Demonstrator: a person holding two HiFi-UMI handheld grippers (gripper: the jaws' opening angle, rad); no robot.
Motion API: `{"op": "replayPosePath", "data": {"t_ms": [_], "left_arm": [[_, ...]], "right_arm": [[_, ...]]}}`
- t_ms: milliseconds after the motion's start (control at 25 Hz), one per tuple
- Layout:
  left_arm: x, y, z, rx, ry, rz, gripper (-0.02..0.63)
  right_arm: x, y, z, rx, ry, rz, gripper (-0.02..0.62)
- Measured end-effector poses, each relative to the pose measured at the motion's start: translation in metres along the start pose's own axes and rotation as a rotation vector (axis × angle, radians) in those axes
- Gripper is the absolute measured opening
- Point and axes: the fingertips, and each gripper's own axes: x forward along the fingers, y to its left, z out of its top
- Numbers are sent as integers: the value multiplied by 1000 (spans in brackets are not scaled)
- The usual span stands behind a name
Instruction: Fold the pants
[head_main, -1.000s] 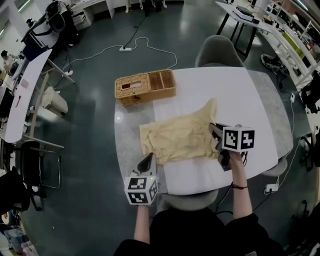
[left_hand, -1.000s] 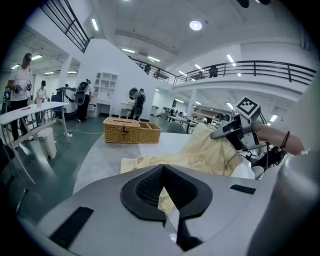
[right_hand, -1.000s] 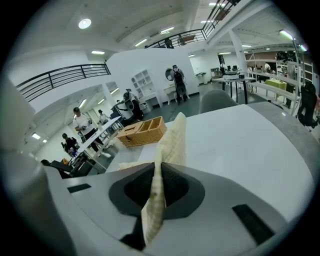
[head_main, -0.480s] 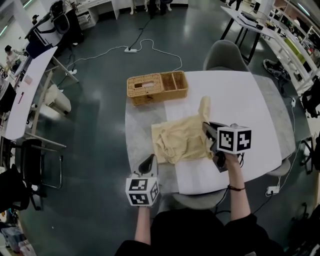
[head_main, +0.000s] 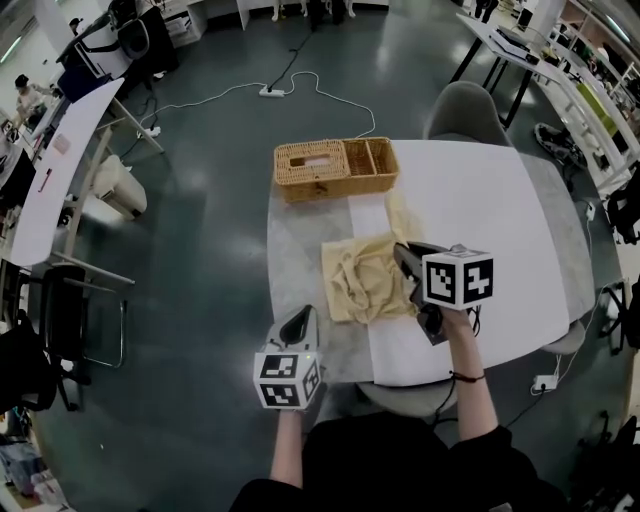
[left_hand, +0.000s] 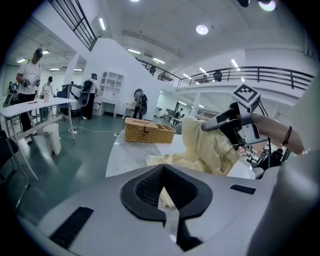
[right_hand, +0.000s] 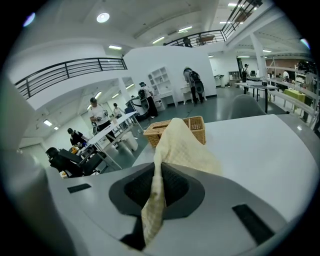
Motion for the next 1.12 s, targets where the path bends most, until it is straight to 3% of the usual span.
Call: {"op": "replayPosePath", "data": {"t_ms": [520, 1120], "left_arm": [[-4, 19, -8, -18, 10, 3, 8], [1, 27, -10, -8, 34, 2, 8]], "right_arm": [[61, 46, -28, -53, 103, 34, 35], [114, 56, -63, -19, 180, 17, 35]]}}
